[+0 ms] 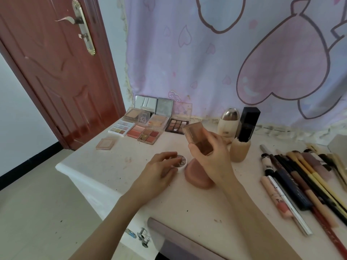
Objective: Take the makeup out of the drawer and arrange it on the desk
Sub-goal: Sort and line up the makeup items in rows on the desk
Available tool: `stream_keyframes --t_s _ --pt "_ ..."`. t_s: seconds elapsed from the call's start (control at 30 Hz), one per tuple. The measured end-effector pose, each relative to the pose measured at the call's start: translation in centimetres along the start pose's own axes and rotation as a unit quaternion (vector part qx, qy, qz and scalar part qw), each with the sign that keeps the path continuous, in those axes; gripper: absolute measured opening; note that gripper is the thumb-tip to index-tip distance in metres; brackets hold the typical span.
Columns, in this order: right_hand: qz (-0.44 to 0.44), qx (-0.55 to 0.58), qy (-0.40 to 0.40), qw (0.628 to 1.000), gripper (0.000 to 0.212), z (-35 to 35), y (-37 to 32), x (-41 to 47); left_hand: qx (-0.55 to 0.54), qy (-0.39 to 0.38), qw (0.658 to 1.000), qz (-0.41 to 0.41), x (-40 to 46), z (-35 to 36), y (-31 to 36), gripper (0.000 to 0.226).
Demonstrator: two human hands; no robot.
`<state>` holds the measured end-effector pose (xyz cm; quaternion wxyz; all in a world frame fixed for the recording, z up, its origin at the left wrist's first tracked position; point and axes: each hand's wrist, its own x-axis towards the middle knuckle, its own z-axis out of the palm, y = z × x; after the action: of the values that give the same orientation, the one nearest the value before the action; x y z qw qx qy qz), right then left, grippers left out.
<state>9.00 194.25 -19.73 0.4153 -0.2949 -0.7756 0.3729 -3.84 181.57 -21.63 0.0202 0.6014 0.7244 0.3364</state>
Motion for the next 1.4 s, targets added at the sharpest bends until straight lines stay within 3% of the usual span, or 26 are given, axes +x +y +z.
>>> stream_keyframes --t_s 0.2,0.3,0.4,0.47,0.53,0.63,0.7,0.8,0.97,1.03,1.13,1.2,1.33,1.4 --pt "-0.003 0.022 0.003 1.0 0.053 -0.2 -0.4 -0.4 -0.021 -0.007 1.0 0.009 -0.4 0.0 1.2 0.035" --pt "-0.005 0.055 0.001 0.998 0.047 -0.5 -0.9 -0.4 -0.035 0.055 0.998 -0.008 0.2 -0.6 2.2 0.041" --pt "0.02 0.115 -0.014 0.993 0.037 -1.1 -1.5 -0.2 -0.167 0.13 0.974 -0.082 1.6 -1.7 4.2 0.029" --pt "0.008 0.115 -0.02 0.993 0.041 -1.3 -1.5 -0.2 -0.3 0.122 0.936 -0.139 2.8 -2.4 5.5 0.019" --pt "-0.02 0.068 -0.028 0.997 0.042 -1.1 -1.6 -0.4 -0.346 0.098 0.92 -0.159 3.7 -2.9 6.4 0.019" --pt "-0.034 0.023 -0.045 0.998 0.053 -0.9 -1.6 -0.6 -0.312 0.116 0.929 -0.163 4.3 -3.1 6.8 0.017" --pt "-0.003 0.116 -0.031 0.993 0.051 -1.1 -1.6 -0.3 -0.299 0.137 0.927 -0.179 4.6 -3.2 6.4 0.013" --pt "0.049 0.244 -0.014 0.968 0.024 -1.7 -1.7 0.1 -0.319 0.148 0.918 -0.186 4.7 -4.0 5.6 0.018" --pt "0.129 0.393 -0.132 0.901 0.026 -2.1 -1.5 0.3 -0.311 0.16 0.918 -0.189 5.6 -4.5 5.4 0.015" --pt "0.152 0.408 -0.137 0.89 0.024 -2.2 -1.4 0.4 -0.259 0.152 0.935 -0.187 6.1 -4.6 5.3 0.017" --pt "0.181 0.409 -0.103 0.888 0.02 -1.8 -1.3 0.3 -0.068 0.128 0.977 -0.154 6.1 -4.7 5.4 0.021" --pt "0.191 0.415 -0.088 0.885 0.011 -1.7 -1.4 0.3 -0.01 0.108 0.987 -0.118 5.8 -4.2 5.7 0.031" --pt "0.204 0.451 -0.08 0.865 0.007 -1.7 -1.4 0.2 -0.012 0.025 0.996 -0.085 4.9 -2.6 6.2 0.084" --pt "0.215 0.47 -0.093 0.851 0.002 -1.9 -1.3 0.2 -0.014 0.016 0.996 -0.083 4.9 -2.4 6.1 0.095"
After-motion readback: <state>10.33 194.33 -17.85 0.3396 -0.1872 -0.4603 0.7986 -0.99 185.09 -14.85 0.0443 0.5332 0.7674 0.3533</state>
